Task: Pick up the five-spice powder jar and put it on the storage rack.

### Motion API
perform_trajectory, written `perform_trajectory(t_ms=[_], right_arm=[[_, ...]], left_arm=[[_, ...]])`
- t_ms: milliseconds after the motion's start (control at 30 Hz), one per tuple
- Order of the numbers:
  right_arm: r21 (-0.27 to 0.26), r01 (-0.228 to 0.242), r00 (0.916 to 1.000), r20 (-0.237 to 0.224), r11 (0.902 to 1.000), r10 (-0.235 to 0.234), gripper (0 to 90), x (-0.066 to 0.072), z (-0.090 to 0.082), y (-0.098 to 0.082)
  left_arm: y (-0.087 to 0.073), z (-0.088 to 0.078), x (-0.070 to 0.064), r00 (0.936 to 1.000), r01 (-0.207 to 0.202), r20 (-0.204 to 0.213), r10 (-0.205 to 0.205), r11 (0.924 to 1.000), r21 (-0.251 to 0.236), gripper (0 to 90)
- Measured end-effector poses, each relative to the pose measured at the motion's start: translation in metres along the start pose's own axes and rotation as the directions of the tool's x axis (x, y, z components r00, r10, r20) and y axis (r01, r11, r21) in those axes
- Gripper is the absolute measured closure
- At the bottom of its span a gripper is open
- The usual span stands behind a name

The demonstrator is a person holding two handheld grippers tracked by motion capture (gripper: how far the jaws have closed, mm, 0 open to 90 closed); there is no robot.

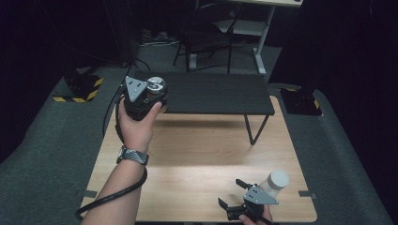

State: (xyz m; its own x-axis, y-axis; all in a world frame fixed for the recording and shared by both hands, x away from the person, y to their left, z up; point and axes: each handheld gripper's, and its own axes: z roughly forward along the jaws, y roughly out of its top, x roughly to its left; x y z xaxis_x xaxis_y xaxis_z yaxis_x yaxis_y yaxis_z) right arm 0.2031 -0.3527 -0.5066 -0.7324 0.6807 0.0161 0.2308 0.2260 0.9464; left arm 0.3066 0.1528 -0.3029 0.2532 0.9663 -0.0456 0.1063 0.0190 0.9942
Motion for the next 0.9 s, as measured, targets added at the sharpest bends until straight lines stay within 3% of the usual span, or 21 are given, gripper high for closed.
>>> perform_trajectory(t_ms=[300,900], right_arm=[[0.000,-0.001,1.0000,-0.004,1.0000,0.001,0.0,-0.001,0.000,0.000],[-0.001,0.010,0.9999,-0.008,0.9999,-0.010,0.0,0.000,0.000,0.000]], left_arm=[[0.005,0.023,-0.002,0.9997,-0.004,-0.025,0.004,0.9998,0.022,34.7],[-0.001,0.032,-0.003,0.9993,0.007,-0.037,-0.006,0.9999,0.009,34.6]])
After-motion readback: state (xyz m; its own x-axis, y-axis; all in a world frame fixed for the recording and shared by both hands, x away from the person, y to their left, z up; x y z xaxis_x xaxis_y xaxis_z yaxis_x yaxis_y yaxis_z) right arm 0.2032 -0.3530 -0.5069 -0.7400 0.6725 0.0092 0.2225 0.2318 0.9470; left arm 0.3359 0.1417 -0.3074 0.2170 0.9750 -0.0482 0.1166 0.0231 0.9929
